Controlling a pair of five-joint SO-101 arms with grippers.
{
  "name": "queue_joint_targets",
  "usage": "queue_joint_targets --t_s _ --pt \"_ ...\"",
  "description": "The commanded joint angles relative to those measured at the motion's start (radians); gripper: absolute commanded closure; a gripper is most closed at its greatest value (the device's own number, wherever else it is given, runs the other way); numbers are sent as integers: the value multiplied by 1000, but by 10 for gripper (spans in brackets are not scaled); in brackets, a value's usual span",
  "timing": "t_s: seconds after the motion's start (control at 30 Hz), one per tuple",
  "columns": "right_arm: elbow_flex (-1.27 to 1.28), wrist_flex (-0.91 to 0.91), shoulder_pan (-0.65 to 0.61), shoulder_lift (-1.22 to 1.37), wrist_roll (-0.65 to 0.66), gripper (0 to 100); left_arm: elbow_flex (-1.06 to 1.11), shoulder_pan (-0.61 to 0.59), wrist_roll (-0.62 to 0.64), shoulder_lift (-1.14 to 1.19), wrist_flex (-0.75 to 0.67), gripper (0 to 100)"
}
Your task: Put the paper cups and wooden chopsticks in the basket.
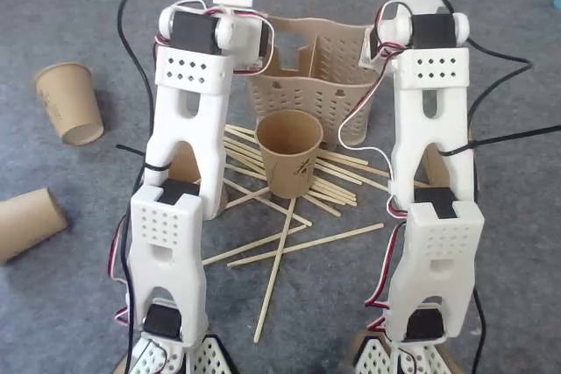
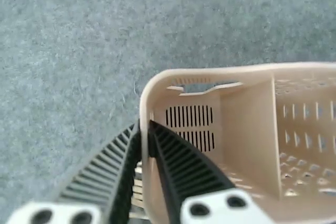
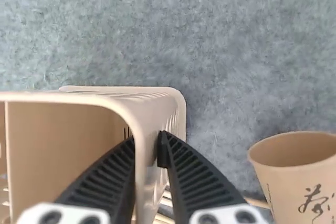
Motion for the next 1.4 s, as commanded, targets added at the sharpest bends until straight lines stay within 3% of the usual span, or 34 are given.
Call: queue_joint_targets --t_s 0.0,0.37,0.5,0.63,1.03,1.2,1.37 --pt "-31 -38 53 -31 23 991 -10 -49 48 -54 31 989" --pt "-31 -53 68 15 23 971 -15 -51 94 -61 28 976" --pt "-32 -51 68 5 23 851 -24 -48 97 -64 28 855" --pt "-106 -36 70 5 25 827 -90 -54 97 -64 37 753" --pt "-459 128 88 5 143 825 -245 -66 92 -75 49 750" --pt "-486 171 148 -24 161 826 -182 -137 92 -195 51 750" --pt "-190 171 209 -199 206 826 107 -207 92 -448 51 750"
